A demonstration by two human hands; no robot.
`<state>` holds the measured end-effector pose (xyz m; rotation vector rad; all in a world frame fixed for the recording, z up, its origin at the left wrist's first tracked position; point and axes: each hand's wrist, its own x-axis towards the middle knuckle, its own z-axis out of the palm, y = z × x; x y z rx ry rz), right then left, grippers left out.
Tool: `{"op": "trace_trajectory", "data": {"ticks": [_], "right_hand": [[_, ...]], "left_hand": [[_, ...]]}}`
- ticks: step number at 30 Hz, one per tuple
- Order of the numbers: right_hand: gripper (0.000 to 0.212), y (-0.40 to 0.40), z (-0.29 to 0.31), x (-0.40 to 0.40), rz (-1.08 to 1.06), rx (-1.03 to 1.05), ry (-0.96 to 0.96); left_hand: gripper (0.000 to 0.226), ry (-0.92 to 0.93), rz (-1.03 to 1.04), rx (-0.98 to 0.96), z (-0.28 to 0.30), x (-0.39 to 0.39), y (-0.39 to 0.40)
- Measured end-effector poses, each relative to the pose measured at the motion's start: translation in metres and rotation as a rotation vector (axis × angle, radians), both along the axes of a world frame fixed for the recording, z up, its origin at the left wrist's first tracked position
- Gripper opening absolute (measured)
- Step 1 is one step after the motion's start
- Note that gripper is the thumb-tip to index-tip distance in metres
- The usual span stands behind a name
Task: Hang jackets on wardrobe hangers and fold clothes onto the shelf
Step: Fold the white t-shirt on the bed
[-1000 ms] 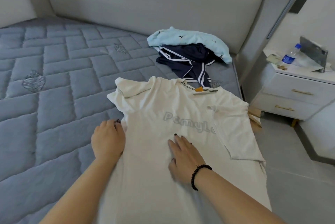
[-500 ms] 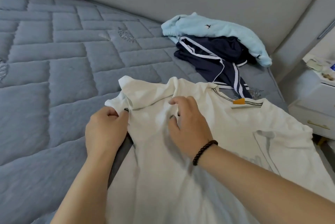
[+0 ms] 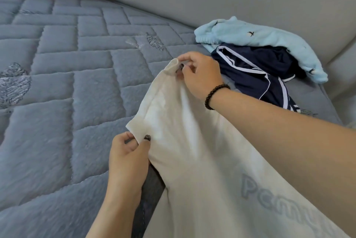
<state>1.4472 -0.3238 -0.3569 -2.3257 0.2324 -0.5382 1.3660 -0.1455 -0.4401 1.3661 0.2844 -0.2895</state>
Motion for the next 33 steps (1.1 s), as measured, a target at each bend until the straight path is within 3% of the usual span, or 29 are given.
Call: {"op": "trace_trajectory", "data": {"ticks": [3, 6, 9, 13, 15, 17, 20, 23, 25, 29, 33], "right_hand": [[0.034, 0.003, -0.001, 0.011, 0.013, -0.087, 0.142], [0.016, 0.012, -0.013, 0.014, -0.061, -0.145, 0.362], [0.047, 0.028, -0.024, 0.013, -0.063, -0.003, 0.649], [0.109, 0.049, -0.027, 0.020, -0.167, -0.075, 0.789], [0.123, 0.053, -0.028, 0.022, -0.177, -0.076, 0.821], [0.113, 0.052, -0.031, 0.020, -0.136, -0.144, 0.819], [0.064, 0.039, -0.035, 0.014, -0.125, -0.159, 0.696], [0.019, 0.012, -0.034, -0.003, -0.127, 0.149, 0.527], [0.015, -0.008, -0.034, -0.026, -0.204, 0.467, 0.396], [0.013, -0.052, -0.034, -0.075, -0.431, 0.915, 0.138], [0.017, -0.095, -0.024, -0.118, -0.557, 1.029, 0.162]], "left_hand": [[0.017, 0.025, 0.007, -0.028, 0.005, 0.000, 0.002], [0.012, 0.035, -0.011, -0.052, 0.007, -0.001, 0.003], [0.011, 0.028, -0.015, -0.064, 0.010, -0.002, 0.002], [0.012, -0.044, -0.072, -0.003, 0.010, -0.007, -0.001], [0.020, -0.108, -0.122, 0.081, 0.009, -0.010, -0.004], [0.012, -0.169, -0.170, 0.178, 0.010, -0.014, -0.009], [0.010, -0.281, -0.217, 0.298, 0.016, -0.020, -0.013], [0.030, -0.350, -0.328, 0.325, 0.024, -0.027, -0.019], [0.035, -0.457, -0.417, 0.364, 0.022, -0.032, -0.024], [0.023, -0.789, -0.431, 0.440, 0.020, -0.039, -0.030], [0.025, -0.982, -0.549, 0.379, 0.028, -0.052, -0.038]]}}
